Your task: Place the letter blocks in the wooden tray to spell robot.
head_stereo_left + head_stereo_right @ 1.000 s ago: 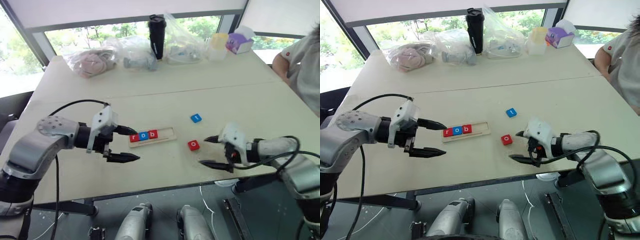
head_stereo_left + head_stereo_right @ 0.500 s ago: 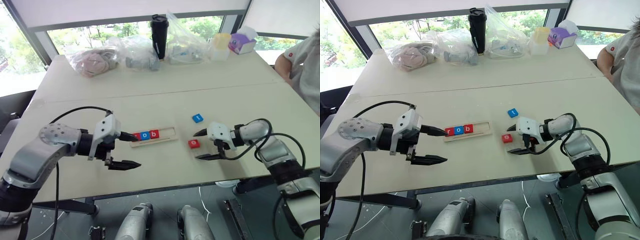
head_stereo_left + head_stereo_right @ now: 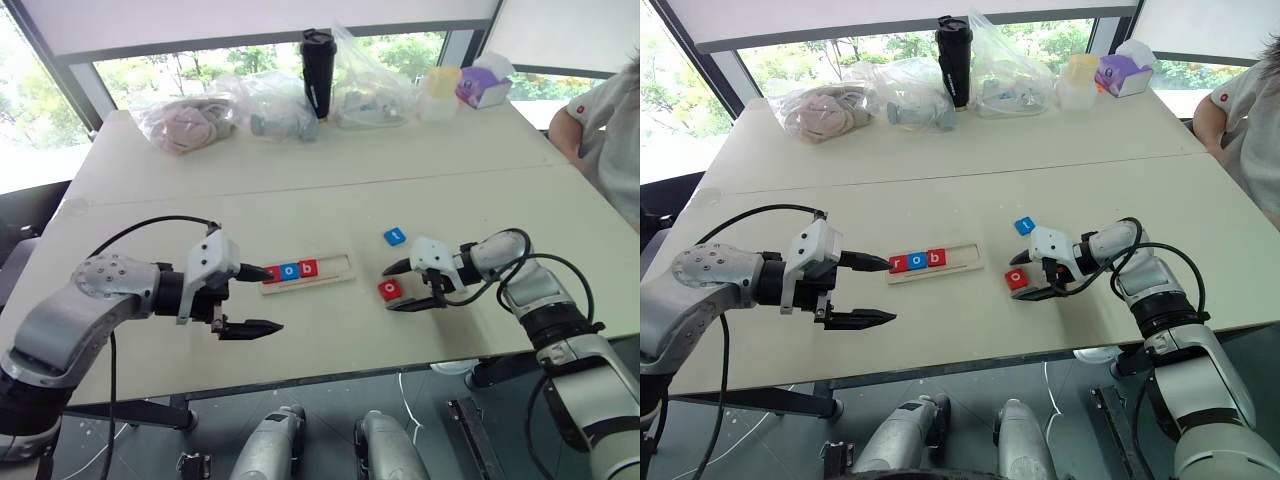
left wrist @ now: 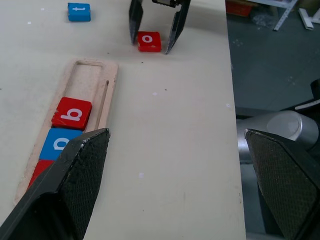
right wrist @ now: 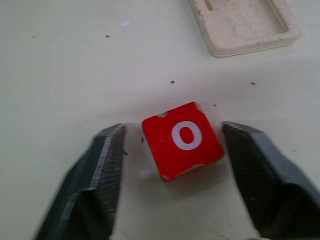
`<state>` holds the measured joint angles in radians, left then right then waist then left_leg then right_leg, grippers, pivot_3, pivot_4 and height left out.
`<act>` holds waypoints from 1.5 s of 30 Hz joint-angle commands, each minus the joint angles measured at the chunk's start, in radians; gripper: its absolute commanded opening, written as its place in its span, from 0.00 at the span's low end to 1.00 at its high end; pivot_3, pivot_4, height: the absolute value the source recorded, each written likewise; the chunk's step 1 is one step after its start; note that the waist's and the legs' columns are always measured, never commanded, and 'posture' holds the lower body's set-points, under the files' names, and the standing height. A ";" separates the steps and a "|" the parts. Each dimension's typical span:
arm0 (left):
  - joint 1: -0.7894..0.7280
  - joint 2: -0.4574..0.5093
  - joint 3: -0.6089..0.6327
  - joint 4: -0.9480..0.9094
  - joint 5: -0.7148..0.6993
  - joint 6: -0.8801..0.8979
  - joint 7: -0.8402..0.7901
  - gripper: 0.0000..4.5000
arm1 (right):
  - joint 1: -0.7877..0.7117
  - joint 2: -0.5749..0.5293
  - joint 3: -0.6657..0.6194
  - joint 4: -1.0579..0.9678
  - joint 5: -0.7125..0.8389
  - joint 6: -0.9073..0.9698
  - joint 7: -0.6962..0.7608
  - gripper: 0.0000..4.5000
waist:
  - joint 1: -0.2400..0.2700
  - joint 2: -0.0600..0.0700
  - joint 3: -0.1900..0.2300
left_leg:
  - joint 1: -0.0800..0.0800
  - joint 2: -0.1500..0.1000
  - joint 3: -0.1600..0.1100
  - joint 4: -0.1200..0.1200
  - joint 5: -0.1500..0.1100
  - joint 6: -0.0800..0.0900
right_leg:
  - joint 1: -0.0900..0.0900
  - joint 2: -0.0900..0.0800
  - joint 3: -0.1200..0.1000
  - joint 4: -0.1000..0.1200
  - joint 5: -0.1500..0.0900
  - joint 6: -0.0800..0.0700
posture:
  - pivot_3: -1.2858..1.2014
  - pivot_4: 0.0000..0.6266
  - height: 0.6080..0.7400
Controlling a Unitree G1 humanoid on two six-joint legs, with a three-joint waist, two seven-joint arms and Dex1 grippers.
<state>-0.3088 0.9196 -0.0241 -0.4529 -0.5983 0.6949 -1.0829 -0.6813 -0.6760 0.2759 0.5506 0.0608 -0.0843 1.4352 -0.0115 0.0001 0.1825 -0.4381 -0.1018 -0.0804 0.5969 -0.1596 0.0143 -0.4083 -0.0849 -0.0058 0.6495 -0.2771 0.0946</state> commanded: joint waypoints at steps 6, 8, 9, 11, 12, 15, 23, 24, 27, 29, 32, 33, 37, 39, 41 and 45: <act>0.070 0.010 0.063 0.077 0.064 -0.072 0.037 1.00 | -0.077 0.094 -0.055 -0.175 0.058 0.197 -0.101 0.27 | -0.009 0.001 0.000 | 0.001 0.000 0.000 -0.001 0.000 0.000 | -0.002 0.000 0.001 0.002 -0.001 -0.002 | 0.52 0.24 1.00; 0.079 0.000 0.084 0.093 0.060 -0.076 0.051 1.00 | -0.108 0.135 -0.047 -0.189 0.045 0.235 -0.145 0.27 | -0.007 0.001 0.000 | 0.000 0.001 0.001 -0.002 0.000 0.000 | -0.004 0.000 0.002 0.004 0.000 0.000 | 0.52 0.24 1.00; 0.080 -0.003 0.091 0.098 0.059 -0.078 0.058 1.00 | -0.125 0.159 -0.040 -0.186 0.038 0.251 -0.165 0.27 | -0.004 0.001 0.000 | 0.000 0.001 0.001 -0.002 0.000 -0.001 | -0.004 0.001 0.002 0.004 0.001 0.000 | 0.52 0.24 1.00; 0.079 -0.008 0.104 0.107 0.056 -0.079 0.067 1.00 | -0.148 0.198 -0.018 -0.180 0.028 0.278 -0.188 0.27 | 0.001 0.001 0.000 | 0.000 0.001 0.001 -0.002 0.000 -0.001 | -0.004 0.001 0.002 0.004 0.001 0.000 | 0.52 0.24 1.00; 0.080 -0.008 0.108 0.111 0.056 -0.081 0.066 1.00 | -0.155 0.217 -0.005 -0.169 0.018 0.279 -0.196 0.27 | 0.003 0.000 0.000 | 0.000 0.001 0.000 -0.002 0.000 -0.001 | -0.004 0.001 0.002 0.004 0.001 0.000 | 0.52 0.24 1.00; 0.082 -0.005 0.112 0.125 0.064 -0.089 0.060 1.00 | -0.179 0.255 0.037 -0.109 -0.023 0.241 -0.202 0.27 | 0.004 0.000 0.000 | 0.000 0.000 0.000 -0.002 0.000 -0.001 | -0.006 0.001 0.001 0.002 0.001 0.000 | 0.52 0.24 1.00; 0.076 -0.031 0.102 0.109 0.065 -0.085 0.085 1.00 | -0.276 0.324 0.068 0.127 -0.076 0.125 -0.186 0.27 | -0.005 0.000 0.000 | 0.000 -0.002 0.000 -0.002 0.000 -0.001 | -0.004 0.000 0.001 0.005 0.002 0.001 | 0.52 0.24 1.00; 0.077 -0.035 0.102 0.105 0.063 -0.083 0.089 1.00 | -0.286 0.328 0.069 0.151 -0.083 0.108 -0.184 0.27 | -0.005 0.000 0.000 | 0.000 -0.002 0.000 -0.003 0.000 -0.001 | -0.005 0.000 0.001 0.005 0.002 0.001 | 0.52 0.24 1.00; 0.088 -0.040 0.107 0.093 0.059 -0.080 0.098 1.00 | -0.315 0.333 0.064 0.222 -0.094 0.069 -0.170 0.27 | -0.006 0.000 0.000 | 0.000 -0.001 0.000 -0.003 0.000 -0.002 | -0.005 0.001 0.001 0.006 0.002 0.001 | 0.52 0.24 1.00; 0.095 -0.043 0.110 0.086 0.056 -0.078 0.103 1.00 | -0.328 0.331 0.061 0.255 -0.098 0.047 -0.152 0.27 | -0.007 0.000 0.000 | 0.000 -0.001 0.000 -0.003 0.000 -0.002 | -0.005 0.001 0.002 0.006 0.002 0.001 | 0.52 0.24 1.00; 0.101 -0.046 0.110 0.079 0.054 -0.076 0.111 1.00 | -0.339 0.333 0.057 0.287 -0.102 0.026 -0.135 0.27 | -0.006 0.000 0.000 | 0.000 -0.001 0.000 -0.003 0.000 -0.002 | -0.005 0.001 0.002 0.006 0.002 0.001 | 0.52 0.24 1.00; 0.102 -0.048 0.110 0.077 0.055 -0.075 0.114 1.00 | -0.342 0.334 0.056 0.296 -0.103 0.022 -0.132 0.27 | -0.006 0.000 0.000 | 0.000 -0.001 0.000 -0.003 0.000 -0.002 | -0.005 0.001 0.002 0.006 0.002 0.001 | 0.52 0.24 1.00; 0.101 -0.049 0.107 0.076 0.059 -0.076 0.117 1.00 | -0.362 0.350 0.043 0.338 -0.106 0.005 -0.145 0.27 | -0.007 0.000 0.000 | 0.000 -0.001 0.000 -0.003 0.000 -0.002 | -0.005 0.001 0.002 0.006 0.002 0.001 | 0.52 0.24 1.00; 0.100 -0.049 0.106 0.077 0.060 -0.076 0.118 1.00 | -0.369 0.354 0.038 0.352 -0.104 -0.001 -0.142 0.50 | -0.007 0.000 0.000 | 0.000 -0.001 0.000 -0.003 0.000 -0.002 | -0.005 0.001 0.002 0.006 0.002 0.001 | 0.52 0.24 1.00; 0.098 -0.048 0.105 0.080 0.060 -0.076 0.118 1.00 | -0.373 0.357 0.033 0.361 -0.106 -0.013 -0.148 0.71 | -0.007 0.000 0.000 | 0.000 -0.001 0.000 -0.003 0.001 -0.002 | -0.005 0.002 0.002 0.006 0.002 0.001 | 0.52 0.24 1.00; 0.097 -0.048 0.105 0.083 0.061 -0.078 0.119 1.00 | -0.368 0.352 0.015 0.337 -0.085 -0.011 -0.124 0.99 | -0.006 0.000 0.000 | 0.000 -0.001 0.000 -0.003 0.001 -0.002 | -0.005 0.002 0.002 0.006 0.002 0.001 | 0.52 0.24 1.00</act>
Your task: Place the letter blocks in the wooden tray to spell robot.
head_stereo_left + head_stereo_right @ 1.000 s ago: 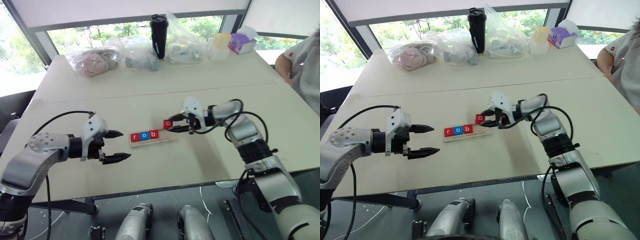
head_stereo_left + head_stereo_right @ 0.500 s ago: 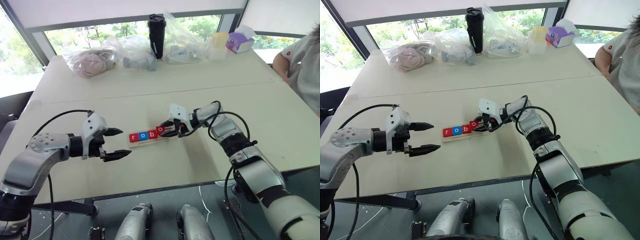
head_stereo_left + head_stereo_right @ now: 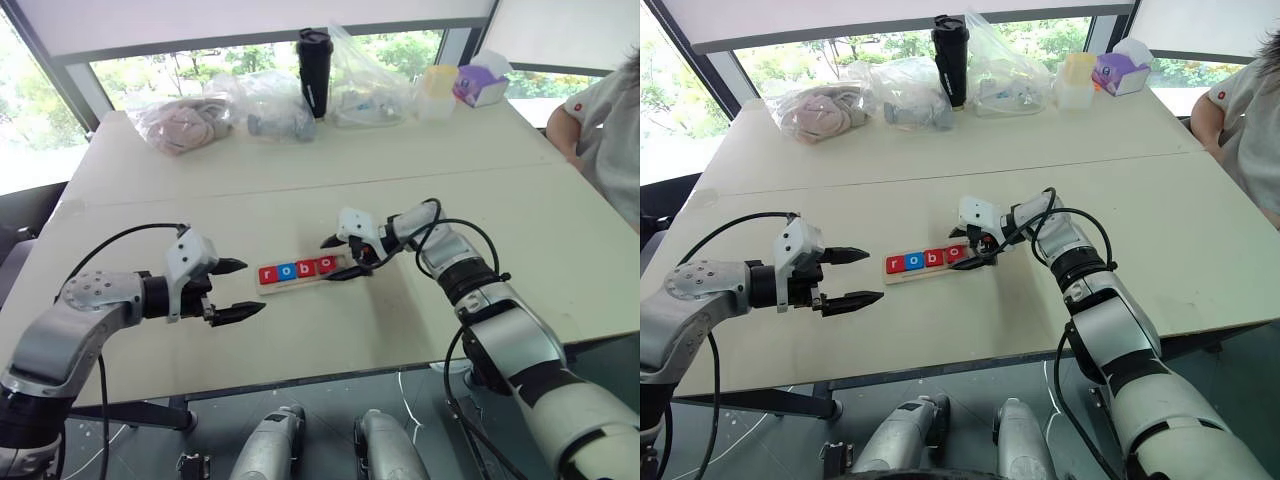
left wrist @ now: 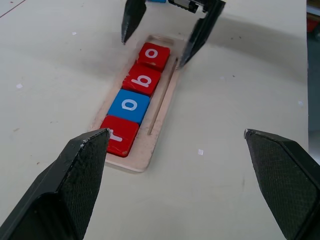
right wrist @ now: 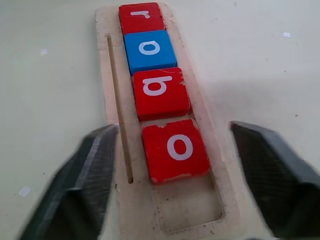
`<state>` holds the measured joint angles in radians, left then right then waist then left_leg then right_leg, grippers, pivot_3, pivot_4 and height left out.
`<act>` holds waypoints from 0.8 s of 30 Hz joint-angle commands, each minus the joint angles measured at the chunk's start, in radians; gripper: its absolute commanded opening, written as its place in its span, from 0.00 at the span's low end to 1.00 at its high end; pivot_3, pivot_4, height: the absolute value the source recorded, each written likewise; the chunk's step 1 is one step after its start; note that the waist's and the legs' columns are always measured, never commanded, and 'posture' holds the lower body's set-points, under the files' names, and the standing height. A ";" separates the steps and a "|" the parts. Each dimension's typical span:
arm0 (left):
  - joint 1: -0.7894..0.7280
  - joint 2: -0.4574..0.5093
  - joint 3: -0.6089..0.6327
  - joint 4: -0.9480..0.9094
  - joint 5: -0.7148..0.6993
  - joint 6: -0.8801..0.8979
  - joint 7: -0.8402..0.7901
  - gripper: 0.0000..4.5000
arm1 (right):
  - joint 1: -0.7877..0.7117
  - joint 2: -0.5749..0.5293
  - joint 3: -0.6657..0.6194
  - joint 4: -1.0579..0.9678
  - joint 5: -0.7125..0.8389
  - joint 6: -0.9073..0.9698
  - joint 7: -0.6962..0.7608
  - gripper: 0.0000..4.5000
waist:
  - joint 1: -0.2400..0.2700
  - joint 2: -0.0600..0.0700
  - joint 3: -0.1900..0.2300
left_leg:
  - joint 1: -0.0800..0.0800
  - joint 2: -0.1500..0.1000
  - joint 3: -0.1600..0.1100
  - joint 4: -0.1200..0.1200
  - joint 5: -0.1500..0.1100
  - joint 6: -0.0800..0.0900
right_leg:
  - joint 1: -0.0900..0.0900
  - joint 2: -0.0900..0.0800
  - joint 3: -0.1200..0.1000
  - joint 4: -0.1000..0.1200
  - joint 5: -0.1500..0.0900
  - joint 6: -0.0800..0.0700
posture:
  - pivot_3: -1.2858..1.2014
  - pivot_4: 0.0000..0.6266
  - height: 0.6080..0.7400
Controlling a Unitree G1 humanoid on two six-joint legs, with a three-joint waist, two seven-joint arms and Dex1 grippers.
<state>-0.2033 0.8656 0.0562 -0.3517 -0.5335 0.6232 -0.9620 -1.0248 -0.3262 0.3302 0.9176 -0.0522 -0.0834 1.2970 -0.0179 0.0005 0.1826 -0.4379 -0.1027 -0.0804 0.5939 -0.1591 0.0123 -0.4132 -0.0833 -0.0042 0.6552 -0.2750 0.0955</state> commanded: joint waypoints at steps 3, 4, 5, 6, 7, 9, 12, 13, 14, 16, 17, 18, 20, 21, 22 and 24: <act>-0.011 0.005 0.023 -0.016 -0.003 -0.006 -0.001 1.00 | -0.028 -0.005 -0.059 -0.038 0.028 -0.021 -0.008 0.99 | 0.000 0.000 0.000 | 0.000 0.000 0.000 0.000 0.000 0.000 | 0.000 0.000 0.000 0.000 0.000 0.000 | 0.52 0.24 1.00; -0.012 0.005 0.023 -0.016 -0.002 -0.006 0.000 1.00 | -0.031 -0.009 -0.067 -0.040 0.029 -0.022 -0.015 0.99 | 0.000 0.000 0.000 | 0.000 0.000 0.000 0.000 0.000 0.000 | 0.000 0.000 0.000 0.000 0.000 0.000 | 0.52 0.24 1.00; -0.014 0.004 0.023 -0.017 -0.004 -0.004 0.002 1.00 | -0.041 -0.019 -0.092 -0.043 0.040 -0.013 -0.036 0.99 | 0.000 0.000 0.000 | 0.000 0.000 0.000 0.000 0.000 0.000 | 0.000 0.000 0.000 0.000 0.000 0.000 | 0.52 0.24 1.00; -0.018 0.001 0.027 -0.020 -0.009 -0.001 0.006 1.00 | -0.051 -0.036 -0.126 -0.046 0.052 -0.001 -0.075 0.99 | 0.000 0.000 0.000 | 0.000 0.000 0.000 0.000 0.000 0.000 | 0.000 0.000 0.000 0.000 0.000 0.000 | 0.52 0.24 1.00; -0.020 -0.001 0.030 -0.022 -0.012 0.002 0.008 1.00 | -0.058 -0.047 -0.150 -0.048 0.060 0.008 -0.104 0.99 | 0.002 0.000 0.000 | 0.000 0.000 0.000 0.000 0.000 0.000 | 0.000 0.000 0.000 0.000 0.000 0.000 | 0.52 0.24 1.00; -0.026 -0.010 0.045 -0.034 -0.034 0.014 0.016 1.00 | -0.068 -0.075 -0.191 -0.036 0.038 0.018 -0.249 0.99 | 0.004 0.000 0.000 | 0.000 0.000 0.000 0.000 0.000 0.000 | 0.000 0.000 0.000 0.000 0.000 0.000 | 0.52 0.24 1.00; -0.052 -0.033 0.073 -0.057 -0.088 0.048 0.039 1.00 | -0.063 -0.112 -0.273 -0.032 0.051 0.116 -0.441 0.99 | 0.006 0.000 0.000 | 0.000 0.000 0.000 0.000 0.000 0.000 | 0.000 0.000 0.000 0.000 0.000 0.000 | 0.52 0.24 1.00; -0.061 -0.040 0.081 -0.065 -0.107 0.060 0.047 1.00 | -0.050 -0.120 -0.302 -0.050 0.068 0.156 -0.475 0.99 | 0.007 0.000 0.000 | 0.000 0.000 0.000 0.000 0.000 0.000 | 0.000 0.000 0.000 0.000 0.000 0.000 | 0.52 0.24 1.00; -0.071 -0.047 0.091 -0.072 -0.125 0.074 0.056 1.00 | -0.033 -0.127 -0.325 -0.075 0.080 0.196 -0.502 0.99 | 0.006 0.000 0.000 | 0.000 0.000 -0.001 0.000 0.000 0.000 | 0.000 0.000 0.000 0.000 0.000 0.000 | 0.52 0.24 1.00; -0.102 -0.067 0.110 -0.083 -0.171 0.107 0.081 1.00 | 0.035 -0.144 -0.372 -0.156 0.101 0.298 -0.558 0.99 | 0.004 0.000 0.000 | 0.000 0.000 -0.001 0.000 0.000 0.000 | 0.000 0.000 0.000 0.000 0.000 0.000 | 0.52 0.24 1.00; -0.116 -0.075 0.116 -0.086 -0.189 0.120 0.091 1.00 | 0.070 -0.151 -0.387 -0.200 0.109 0.342 -0.578 0.99 | 0.005 0.000 0.000 | 0.000 0.000 -0.001 -0.001 0.000 0.000 | 0.000 -0.001 0.000 0.000 0.000 0.000 | 0.52 0.24 1.00; -0.133 -0.084 0.117 -0.087 -0.201 0.130 0.099 1.00 | 0.120 -0.161 -0.392 -0.254 0.109 0.373 -0.586 0.99 | 0.005 0.000 0.000 | 0.000 0.000 -0.001 -0.001 0.000 0.000 | 0.000 0.000 0.000 0.000 0.000 0.000 | 0.52 0.24 1.00; -0.157 -0.094 0.112 -0.085 -0.215 0.141 0.109 1.00 | 0.195 -0.170 -0.392 -0.339 0.116 0.428 -0.588 0.99 | 0.006 0.000 0.000 | 0.000 0.000 -0.001 -0.001 0.001 0.002 | 0.001 -0.001 0.000 0.000 0.000 0.000 | 0.52 0.24 1.00; -0.167 -0.096 0.104 -0.082 -0.214 0.144 0.111 1.00 | 0.223 -0.170 -0.395 -0.374 0.121 0.460 -0.599 0.99 | 0.005 0.000 0.000 | 0.000 0.000 0.000 -0.001 0.001 0.002 | 0.001 -0.001 0.000 0.000 0.000 0.000 | 0.52 0.24 1.00; -0.173 -0.096 0.094 -0.076 -0.209 0.143 0.109 1.00 | 0.241 -0.166 -0.399 -0.402 0.126 0.493 -0.613 0.99 | 0.002 0.000 0.000 | 0.000 0.000 0.000 -0.001 0.001 0.002 | 0.001 -0.001 0.000 0.000 0.000 0.000 | 0.52 0.24 1.00; -0.180 -0.092 0.073 -0.054 -0.188 0.131 0.098 1.00 | 0.275 -0.148 -0.408 -0.458 0.142 0.552 -0.643 0.99 | -0.005 0.001 0.000 | 0.000 0.000 0.001 0.000 0.002 0.002 | 0.000 -0.001 0.001 0.000 0.000 0.000 | 0.52 0.24 1.00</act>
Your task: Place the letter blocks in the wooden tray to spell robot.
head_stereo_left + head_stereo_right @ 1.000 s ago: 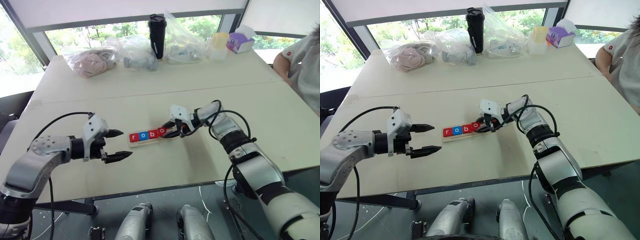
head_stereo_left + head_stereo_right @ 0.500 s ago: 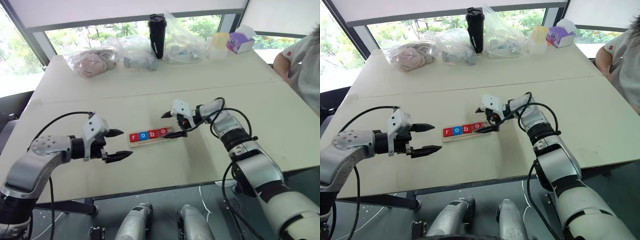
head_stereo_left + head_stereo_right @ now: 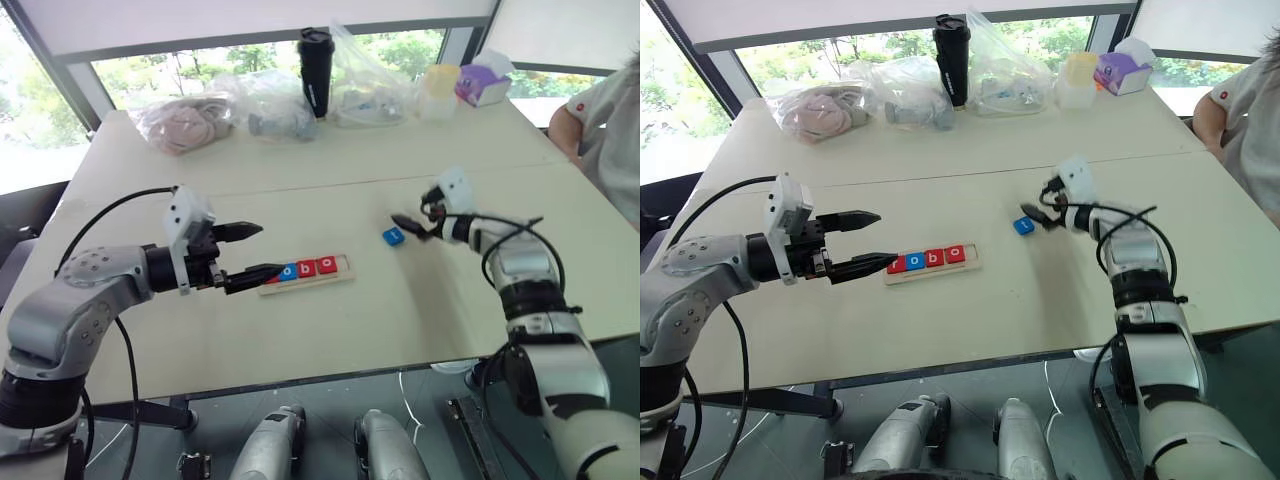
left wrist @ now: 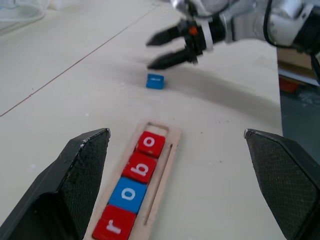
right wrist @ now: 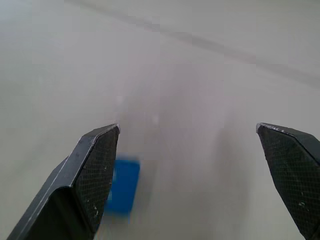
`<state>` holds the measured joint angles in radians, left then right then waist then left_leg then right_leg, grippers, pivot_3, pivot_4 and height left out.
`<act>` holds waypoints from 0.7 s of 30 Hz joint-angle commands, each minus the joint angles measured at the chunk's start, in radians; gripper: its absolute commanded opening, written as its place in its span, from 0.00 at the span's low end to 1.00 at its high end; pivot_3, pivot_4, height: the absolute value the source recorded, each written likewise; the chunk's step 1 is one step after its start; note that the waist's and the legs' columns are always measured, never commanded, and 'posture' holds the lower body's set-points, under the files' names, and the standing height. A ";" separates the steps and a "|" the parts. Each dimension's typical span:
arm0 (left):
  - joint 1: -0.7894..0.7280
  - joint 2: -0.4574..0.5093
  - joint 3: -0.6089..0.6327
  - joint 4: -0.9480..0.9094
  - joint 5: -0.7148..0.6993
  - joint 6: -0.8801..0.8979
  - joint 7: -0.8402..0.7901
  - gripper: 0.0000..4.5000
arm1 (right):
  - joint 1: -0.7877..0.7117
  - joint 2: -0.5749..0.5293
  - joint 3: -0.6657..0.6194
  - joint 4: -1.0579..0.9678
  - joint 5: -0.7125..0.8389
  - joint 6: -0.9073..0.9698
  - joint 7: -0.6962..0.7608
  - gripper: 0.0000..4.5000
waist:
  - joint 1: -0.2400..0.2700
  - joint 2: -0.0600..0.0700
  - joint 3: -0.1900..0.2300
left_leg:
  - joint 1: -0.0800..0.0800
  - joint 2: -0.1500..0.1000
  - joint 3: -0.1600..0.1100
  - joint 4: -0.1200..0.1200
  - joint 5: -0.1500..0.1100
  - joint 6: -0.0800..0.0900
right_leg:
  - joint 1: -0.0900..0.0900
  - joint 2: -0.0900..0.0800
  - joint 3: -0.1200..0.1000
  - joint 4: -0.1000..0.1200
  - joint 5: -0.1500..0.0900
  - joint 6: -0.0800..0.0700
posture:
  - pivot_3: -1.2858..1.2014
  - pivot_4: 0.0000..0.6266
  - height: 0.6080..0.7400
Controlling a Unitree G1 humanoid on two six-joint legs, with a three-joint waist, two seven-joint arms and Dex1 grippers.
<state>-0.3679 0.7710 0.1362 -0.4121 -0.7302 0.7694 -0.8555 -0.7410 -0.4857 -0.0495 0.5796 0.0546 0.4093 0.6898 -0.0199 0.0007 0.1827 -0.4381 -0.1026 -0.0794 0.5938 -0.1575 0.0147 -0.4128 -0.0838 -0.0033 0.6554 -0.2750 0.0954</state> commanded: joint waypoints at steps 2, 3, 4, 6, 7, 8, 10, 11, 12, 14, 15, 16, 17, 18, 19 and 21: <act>-0.021 0.009 -0.031 0.032 0.043 -0.039 -0.021 1.00 | 0.027 0.036 -0.037 -0.180 0.063 0.117 -0.053 0.99 | -0.003 0.001 0.000 | 0.001 0.001 0.001 0.000 0.000 0.000 | 0.000 0.001 0.001 0.000 0.000 0.000 | 0.52 0.24 1.00; -0.024 0.013 -0.043 0.040 0.061 -0.049 -0.025 1.00 | 0.042 0.044 -0.037 -0.203 0.067 0.131 -0.064 0.99 | -0.002 0.001 0.000 | 0.001 0.002 0.001 0.000 0.000 0.000 | 0.000 0.002 0.001 0.000 0.000 0.000 | 0.52 0.24 1.00; -0.026 0.015 -0.049 0.043 0.071 -0.055 -0.027 1.00 | 0.051 0.048 -0.036 -0.219 0.069 0.141 -0.072 0.99 | 0.001 0.001 0.000 | 0.001 0.003 0.001 0.000 0.000 0.000 | 0.001 0.002 0.001 0.000 0.000 0.000 | 0.52 0.24 1.00; -0.018 0.030 -0.080 0.049 0.116 -0.082 -0.042 1.00 | 0.072 0.059 -0.034 -0.248 0.074 0.155 -0.087 0.99 | 0.005 0.001 0.000 | 0.001 0.003 0.001 0.000 0.000 0.000 | 0.001 0.002 0.001 0.000 0.000 0.000 | 0.52 0.24 1.00; -0.012 0.032 -0.089 0.051 0.128 -0.092 -0.049 1.00 | 0.081 0.066 -0.032 -0.262 0.078 0.164 -0.091 0.99 | 0.008 0.001 0.000 | 0.001 0.003 0.001 0.000 0.000 0.000 | 0.001 0.002 0.001 0.000 0.000 0.000 | 0.52 0.24 1.00; -0.006 0.030 -0.092 0.053 0.132 -0.098 -0.052 1.00 | 0.091 0.079 -0.030 -0.282 0.085 0.178 -0.097 0.99 | 0.009 0.001 0.000 | 0.001 0.002 0.001 0.000 0.000 0.000 | 0.001 0.002 0.001 0.000 0.000 -0.001 | 0.52 0.24 1.00; 0.001 0.025 -0.095 0.056 0.140 -0.106 -0.055 1.00 | 0.107 0.098 -0.020 -0.313 0.091 0.197 -0.110 0.99 | 0.009 0.001 0.000 | 0.001 0.002 0.001 0.000 0.000 0.000 | 0.001 0.001 0.001 -0.001 0.000 -0.001 | 0.52 0.24 1.00; 0.004 0.023 -0.098 0.057 0.146 -0.109 -0.056 1.00 | 0.114 0.107 -0.009 -0.315 0.081 0.193 -0.123 0.99 | 0.008 0.001 0.000 | 0.001 0.002 0.001 0.001 0.000 0.000 | 0.001 0.001 0.001 -0.001 0.000 -0.001 | 0.52 0.24 1.00; 0.006 0.021 -0.101 0.058 0.151 -0.112 -0.056 1.00 | 0.119 0.113 0.006 -0.310 0.067 0.185 -0.138 0.99 | 0.008 0.001 0.000 | 0.001 0.002 0.001 0.000 0.000 0.000 | 0.001 0.001 0.001 -0.001 0.000 -0.001 | 0.52 0.24 1.00; 0.006 0.017 -0.102 0.057 0.153 -0.112 -0.056 1.00 | 0.120 0.121 0.028 -0.284 0.041 0.166 -0.166 0.99 | 0.007 0.001 0.000 | 0.001 0.002 0.001 0.000 0.000 0.000 | 0.001 0.001 0.001 -0.001 0.000 -0.001 | 0.52 0.24 1.00; 0.006 0.015 -0.103 0.057 0.154 -0.112 -0.057 1.00 | 0.118 0.122 0.035 -0.272 0.035 0.159 -0.176 0.99 | 0.007 0.001 0.000 | 0.001 0.002 0.001 0.000 0.000 0.000 | 0.001 0.002 0.001 -0.001 0.000 -0.001 | 0.52 0.24 1.00; 0.005 0.013 -0.103 0.056 0.155 -0.111 -0.056 1.00 | 0.115 0.120 0.053 -0.245 0.013 0.133 -0.190 0.94 | 0.006 0.000 0.000 | 0.001 0.002 0.001 0.000 0.000 0.000 | 0.001 0.002 0.001 -0.001 0.000 -0.001 | 0.52 0.24 1.00; 0.004 0.011 -0.103 0.056 0.157 -0.111 -0.056 1.00 | 0.113 0.117 0.066 -0.225 -0.002 0.114 -0.199 0.88 | 0.006 0.000 0.000 | 0.001 0.002 0.001 0.001 0.000 0.000 | 0.001 0.002 0.001 -0.001 0.000 -0.001 | 0.52 0.24 1.00; 0.007 0.011 -0.103 0.058 0.160 -0.113 -0.056 1.00 | 0.115 0.114 0.078 -0.217 -0.013 0.089 -0.198 0.80 | 0.006 0.000 -0.001 | 0.001 0.002 0.001 0.001 0.000 0.000 | 0.001 0.002 0.001 -0.001 0.000 -0.001 | 0.52 0.24 1.00; 0.011 0.012 -0.104 0.059 0.165 -0.116 -0.057 1.00 | 0.113 0.118 0.075 -0.214 -0.010 0.084 -0.204 0.67 | 0.006 0.000 -0.001 | 0.001 0.002 0.001 0.001 0.000 0.000 | 0.001 0.002 0.001 -0.001 0.000 -0.001 | 0.52 0.24 1.00; 0.019 0.014 -0.105 0.058 0.169 -0.119 -0.058 1.00 | 0.110 0.120 0.067 -0.223 0.000 0.085 -0.207 0.46 | 0.007 0.000 -0.001 | 0.001 0.003 0.001 0.001 0.000 0.000 | 0.001 0.002 0.001 -0.001 0.000 -0.001 | 0.52 0.24 1.00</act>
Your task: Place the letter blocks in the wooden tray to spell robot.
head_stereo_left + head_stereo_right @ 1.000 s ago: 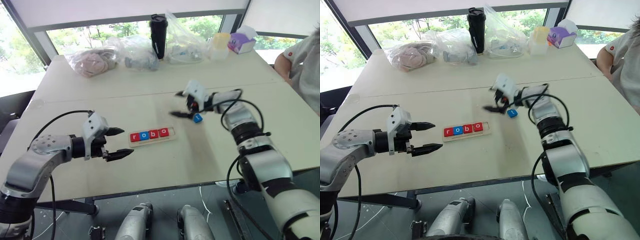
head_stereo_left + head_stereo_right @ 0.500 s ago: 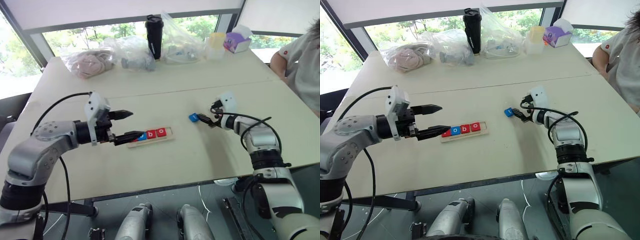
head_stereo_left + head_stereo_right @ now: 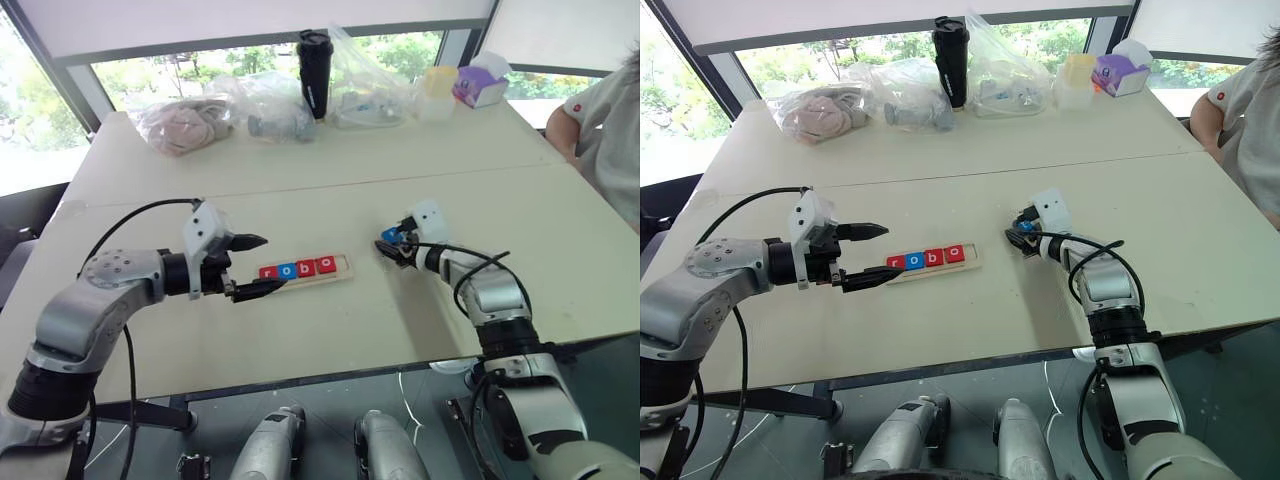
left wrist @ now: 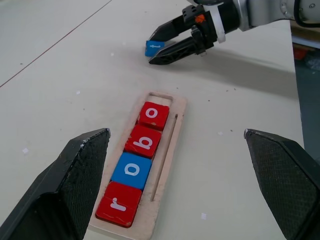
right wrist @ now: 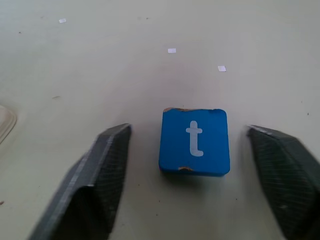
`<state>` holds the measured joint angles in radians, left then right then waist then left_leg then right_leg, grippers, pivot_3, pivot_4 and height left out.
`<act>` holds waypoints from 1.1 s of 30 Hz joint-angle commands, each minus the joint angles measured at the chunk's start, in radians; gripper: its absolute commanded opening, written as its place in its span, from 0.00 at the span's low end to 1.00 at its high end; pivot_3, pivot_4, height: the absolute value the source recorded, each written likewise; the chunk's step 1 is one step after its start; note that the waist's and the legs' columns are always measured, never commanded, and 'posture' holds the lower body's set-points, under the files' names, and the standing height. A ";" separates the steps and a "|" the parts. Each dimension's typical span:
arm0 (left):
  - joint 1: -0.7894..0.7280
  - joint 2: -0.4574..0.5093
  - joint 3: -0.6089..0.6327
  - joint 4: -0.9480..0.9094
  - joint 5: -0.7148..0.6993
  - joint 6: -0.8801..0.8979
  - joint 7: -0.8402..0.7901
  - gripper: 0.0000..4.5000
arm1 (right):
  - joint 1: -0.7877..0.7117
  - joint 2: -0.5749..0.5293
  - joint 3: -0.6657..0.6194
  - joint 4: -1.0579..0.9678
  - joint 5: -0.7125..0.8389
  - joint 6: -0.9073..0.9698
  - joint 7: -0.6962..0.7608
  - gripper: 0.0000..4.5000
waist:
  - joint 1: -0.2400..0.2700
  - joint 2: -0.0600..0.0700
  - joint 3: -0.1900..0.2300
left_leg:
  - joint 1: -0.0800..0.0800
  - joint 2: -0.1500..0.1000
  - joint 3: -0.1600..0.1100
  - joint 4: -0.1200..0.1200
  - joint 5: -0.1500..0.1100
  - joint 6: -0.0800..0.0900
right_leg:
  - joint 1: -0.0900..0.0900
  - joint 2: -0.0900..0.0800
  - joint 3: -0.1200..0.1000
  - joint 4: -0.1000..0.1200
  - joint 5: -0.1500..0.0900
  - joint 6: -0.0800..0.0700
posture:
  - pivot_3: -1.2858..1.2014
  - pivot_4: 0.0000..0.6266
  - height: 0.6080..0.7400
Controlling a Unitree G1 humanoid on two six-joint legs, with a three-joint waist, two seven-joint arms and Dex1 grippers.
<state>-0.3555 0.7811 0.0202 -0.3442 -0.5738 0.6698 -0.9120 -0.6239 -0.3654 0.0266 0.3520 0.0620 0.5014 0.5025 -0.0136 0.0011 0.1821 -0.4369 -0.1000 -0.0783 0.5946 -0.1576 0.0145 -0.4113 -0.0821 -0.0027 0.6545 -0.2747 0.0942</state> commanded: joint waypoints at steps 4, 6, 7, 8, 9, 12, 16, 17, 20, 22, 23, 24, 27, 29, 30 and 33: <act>0.014 -0.001 0.006 -0.017 0.015 -0.017 0.001 1.00 | 0.014 -0.007 -0.027 -0.088 0.016 0.041 -0.028 0.27 | 0.002 0.000 0.000 | 0.000 0.000 0.000 0.001 0.000 0.000 | 0.000 0.000 0.000 0.000 0.000 0.000 | 0.52 0.24 1.00; 0.015 -0.004 0.004 -0.020 0.018 -0.017 0.002 1.00 | 0.048 -0.021 -0.031 -0.184 0.026 0.091 -0.025 0.27 | 0.005 0.000 0.000 | 0.000 0.000 0.000 0.001 0.000 0.000 | 0.000 0.000 0.000 0.000 0.000 0.000 | 0.52 0.24 1.00; 0.019 0.001 0.002 -0.022 0.018 -0.018 -0.007 1.00 | 0.101 -0.049 -0.037 -0.312 0.033 0.153 -0.019 0.27 | 0.005 0.000 0.000 | 0.000 0.000 0.000 0.000 0.000 0.000 | 0.000 0.000 0.000 0.000 0.000 0.000 | 0.52 0.24 1.00; 0.022 0.006 0.002 -0.023 0.019 -0.019 -0.015 1.00 | 0.142 -0.067 -0.048 -0.417 0.045 0.213 -0.018 0.27 | 0.009 0.000 0.000 | -0.001 0.000 0.000 0.000 0.000 0.000 | 0.000 0.000 0.000 0.000 0.000 0.000 | 0.52 0.24 1.00; 0.024 0.008 0.002 -0.021 0.019 -0.022 -0.022 1.00 | 0.177 -0.075 -0.065 -0.515 0.067 0.279 -0.024 0.27 | 0.008 0.000 0.000 | -0.002 0.000 -0.001 0.000 0.000 0.000 | -0.002 0.000 0.000 0.000 0.000 0.000 | 0.52 0.24 1.00; 0.021 0.009 0.002 -0.009 0.023 -0.031 -0.037 1.00 | 0.226 -0.036 -0.144 -0.724 0.153 0.505 -0.074 0.27 | 0.002 0.000 0.000 | -0.006 0.000 -0.001 0.000 0.000 0.000 | -0.007 0.000 0.000 0.001 0.000 0.000 | 0.52 0.24 1.00; -0.023 0.008 -0.038 0.045 0.070 -0.069 -0.062 1.00 | 0.274 0.106 -0.201 -0.984 0.186 0.818 -0.199 0.27 | 0.003 0.000 0.000 | -0.006 0.002 -0.001 0.000 0.000 0.000 | -0.007 0.001 0.000 0.002 -0.001 -0.003 | 0.52 0.24 1.00; -0.031 0.006 -0.042 0.055 0.074 -0.074 -0.070 1.00 | 0.275 0.144 -0.209 -1.022 0.175 0.881 -0.234 0.27 | 0.003 0.000 -0.001 | -0.006 0.003 -0.001 0.000 0.000 0.000 | -0.008 0.001 -0.001 0.002 -0.002 -0.004 | 0.52 0.24 1.00; -0.050 0.009 -0.058 0.084 0.089 -0.094 -0.102 1.00 | 0.277 0.247 -0.194 -1.072 0.113 1.019 -0.344 0.27 | 0.003 0.000 0.000 | -0.006 0.002 -0.001 0.000 0.000 -0.001 | -0.009 0.001 0.000 0.003 -0.002 -0.004 | 0.52 0.24 1.00; -0.067 0.004 -0.064 0.104 0.098 -0.104 -0.114 1.00 | 0.297 0.260 -0.141 -1.087 0.096 1.056 -0.383 0.27 | 0.004 0.000 -0.001 | -0.006 0.002 0.000 0.000 -0.001 -0.002 | -0.012 0.001 0.000 0.002 -0.002 -0.004 | 0.52 0.24 1.00; -0.075 0.001 -0.067 0.112 0.102 -0.107 -0.118 1.00 | 0.306 0.269 -0.118 -1.090 0.087 1.058 -0.402 0.27 | 0.004 0.000 -0.001 | -0.006 0.002 0.000 0.000 -0.001 -0.002 | -0.012 0.001 0.000 0.001 -0.002 -0.005 | 0.52 0.24 1.00; -0.081 -0.002 -0.069 0.118 0.105 -0.109 -0.121 1.00 | 0.312 0.282 -0.100 -1.094 0.080 1.059 -0.420 0.27 | 0.004 0.000 -0.001 | -0.006 0.002 0.000 0.000 -0.001 -0.003 | -0.012 0.000 0.000 0.001 -0.002 -0.005 | 0.52 0.24 1.00; -0.085 -0.006 -0.077 0.124 0.114 -0.116 -0.130 1.00 | 0.320 0.314 -0.076 -1.106 0.074 1.059 -0.444 0.50 | 0.001 0.000 -0.001 | -0.006 0.002 0.000 0.000 -0.001 -0.002 | -0.012 0.000 0.000 0.001 -0.001 -0.004 | 0.52 0.24 1.00; -0.081 -0.007 -0.078 0.122 0.118 -0.118 -0.134 1.00 | 0.320 0.312 -0.066 -1.108 0.078 1.054 -0.442 0.66 | 0.000 0.000 -0.001 | -0.006 0.002 0.000 0.000 -0.001 -0.002 | -0.012 0.001 0.000 0.001 0.000 -0.003 | 0.52 0.24 1.00; -0.080 -0.007 -0.078 0.121 0.119 -0.118 -0.134 1.00 | 0.319 0.309 -0.064 -1.108 0.080 1.052 -0.440 0.76 | 0.000 0.000 -0.001 | -0.006 0.002 0.000 0.000 -0.001 -0.002 | -0.012 0.001 0.000 0.001 0.000 -0.002 | 0.52 0.24 1.00; -0.071 -0.003 -0.072 0.117 0.119 -0.116 -0.138 1.00 | 0.282 0.233 -0.122 -1.101 0.124 0.971 -0.353 0.99 | 0.000 0.000 -0.001 | -0.006 0.002 0.000 0.000 0.000 -0.001 | -0.012 0.001 0.000 0.001 0.001 -0.002 | 0.52 0.24 1.00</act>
<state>-0.4268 0.7732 -0.0649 -0.2102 -0.4533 0.5695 -1.0430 -0.3114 -0.0944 -0.0616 -0.7124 0.1607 1.5330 0.1060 -0.0132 0.0012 0.1816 -0.4431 -0.0983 -0.0780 0.5946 -0.1575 0.0134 -0.4231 -0.0815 -0.0028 0.6555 -0.2741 0.0927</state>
